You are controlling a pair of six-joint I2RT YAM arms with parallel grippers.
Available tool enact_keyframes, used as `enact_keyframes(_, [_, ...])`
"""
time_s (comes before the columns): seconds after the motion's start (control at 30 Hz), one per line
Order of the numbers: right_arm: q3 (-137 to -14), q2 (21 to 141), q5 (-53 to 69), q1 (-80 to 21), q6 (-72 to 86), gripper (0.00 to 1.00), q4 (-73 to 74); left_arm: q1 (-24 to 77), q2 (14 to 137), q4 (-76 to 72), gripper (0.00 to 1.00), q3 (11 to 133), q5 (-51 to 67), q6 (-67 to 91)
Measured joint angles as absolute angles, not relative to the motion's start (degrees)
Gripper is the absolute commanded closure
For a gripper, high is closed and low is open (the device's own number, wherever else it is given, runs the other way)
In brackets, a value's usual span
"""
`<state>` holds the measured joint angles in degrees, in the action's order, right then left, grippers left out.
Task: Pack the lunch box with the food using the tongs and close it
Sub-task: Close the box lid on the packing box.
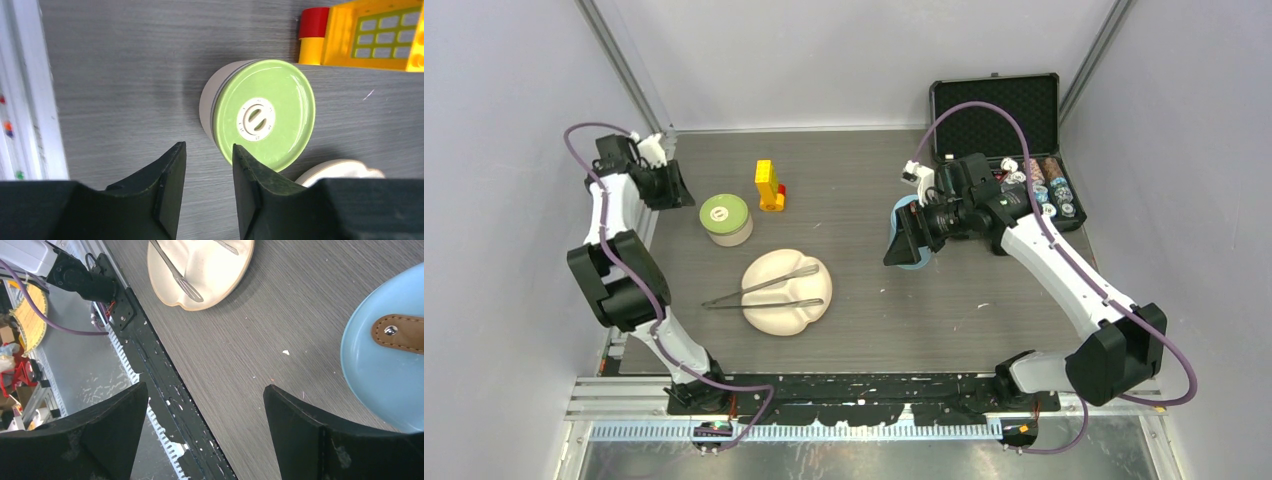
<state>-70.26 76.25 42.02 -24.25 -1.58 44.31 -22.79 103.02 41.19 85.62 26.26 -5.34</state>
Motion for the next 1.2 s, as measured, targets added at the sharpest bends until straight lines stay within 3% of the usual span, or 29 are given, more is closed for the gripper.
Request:
enact_keyframes(0.17, [-70.26,76.90,42.19,-24.25,-1.56,0.10,44.38,-19.68,101.49,43.03,0.67,88.75,25.91,-11.57])
enact_keyframes(0.37, [-70.26,77.38,42.30,-24.25,-1.43,0.10,44.56,-16.64,102.02,45.39,0.68,89.17,25.50,-15.33])
enact_keyframes(0.67, [-70.26,77.38,42.28,-24.25,-1.43,0.10,44.66,-15.73,107.53,45.25,0.55,88.25,23.46,-15.53])
enact_keyframes(1.2, [-70.26,77.65,42.28,-24.25,-1.45,0.10,44.69,-11.73,107.20,40.07,0.53,84.82,19.94,-18.50])
